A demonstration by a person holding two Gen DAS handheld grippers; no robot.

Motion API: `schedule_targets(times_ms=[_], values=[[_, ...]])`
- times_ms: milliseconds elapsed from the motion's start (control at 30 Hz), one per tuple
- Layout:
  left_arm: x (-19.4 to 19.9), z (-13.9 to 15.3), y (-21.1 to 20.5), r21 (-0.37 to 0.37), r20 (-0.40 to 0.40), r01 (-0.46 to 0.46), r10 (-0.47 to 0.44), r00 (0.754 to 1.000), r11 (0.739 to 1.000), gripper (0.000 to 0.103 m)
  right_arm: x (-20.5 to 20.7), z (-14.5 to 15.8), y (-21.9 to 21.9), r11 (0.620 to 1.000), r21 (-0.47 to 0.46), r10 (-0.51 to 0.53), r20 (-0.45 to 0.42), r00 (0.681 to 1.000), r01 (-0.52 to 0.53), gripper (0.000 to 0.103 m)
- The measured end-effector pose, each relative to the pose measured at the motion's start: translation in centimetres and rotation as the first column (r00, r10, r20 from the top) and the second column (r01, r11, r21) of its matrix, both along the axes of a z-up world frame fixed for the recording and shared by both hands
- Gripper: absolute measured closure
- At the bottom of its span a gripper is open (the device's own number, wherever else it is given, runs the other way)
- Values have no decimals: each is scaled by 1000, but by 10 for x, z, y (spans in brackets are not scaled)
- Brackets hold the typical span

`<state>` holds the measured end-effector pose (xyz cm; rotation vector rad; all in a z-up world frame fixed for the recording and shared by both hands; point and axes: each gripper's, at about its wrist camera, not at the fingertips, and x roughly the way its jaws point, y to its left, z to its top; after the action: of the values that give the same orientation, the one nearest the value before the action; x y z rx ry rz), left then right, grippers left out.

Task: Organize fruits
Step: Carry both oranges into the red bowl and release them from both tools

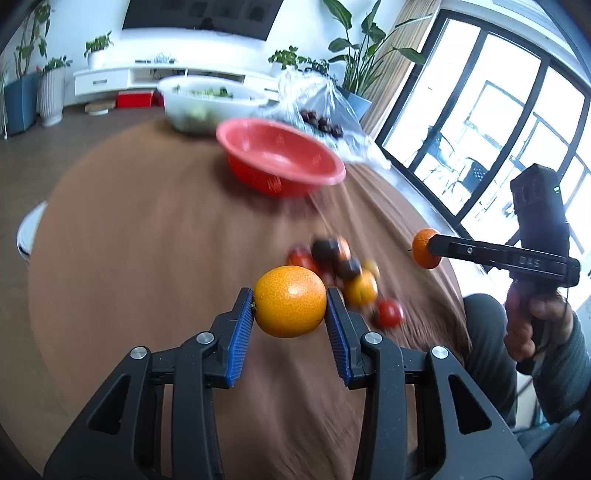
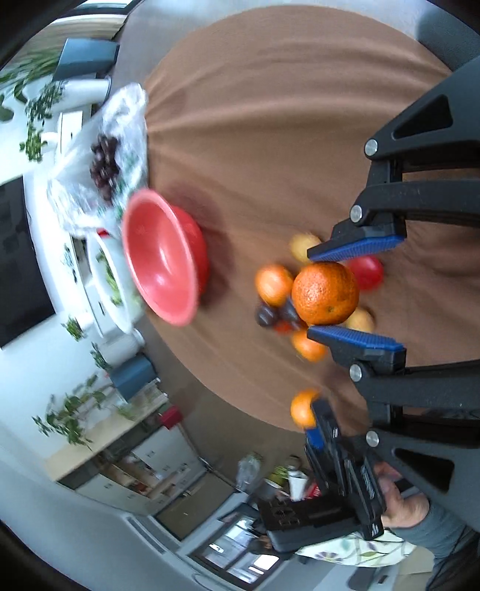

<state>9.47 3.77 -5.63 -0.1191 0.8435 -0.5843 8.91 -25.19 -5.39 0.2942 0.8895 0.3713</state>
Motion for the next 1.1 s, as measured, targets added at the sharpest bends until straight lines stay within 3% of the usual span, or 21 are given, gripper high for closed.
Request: schedule_targets(times_ms=[167,300,467,600,867,1100], values=[[49,36,-13,68,76,25,-30,997,997,67,45,19,-36,998,25,-57,34,998,56,65],[105,56,-42,139,109,71,-86,990,988,67,95,36,-41,998,16,-58,70,996,57,65],[183,39,-82,214,50,97,-110,993,972,67,164,27,-19,1000,-14,-14,34,999,14,65],[224,12,-105,281,-10,110,-112,994,953,67,192,3,-8,998,-66,6,-18,1000,-7,65],[246,-28,-131,348,-57,141,-130,990,927,67,218,-23,16,977,-200,62,-51,997,-71,65],[247,-36,-138,367,-74,165,-148,986,915,66,223,-34,32,946,-308,85,-56,995,-98,64]])
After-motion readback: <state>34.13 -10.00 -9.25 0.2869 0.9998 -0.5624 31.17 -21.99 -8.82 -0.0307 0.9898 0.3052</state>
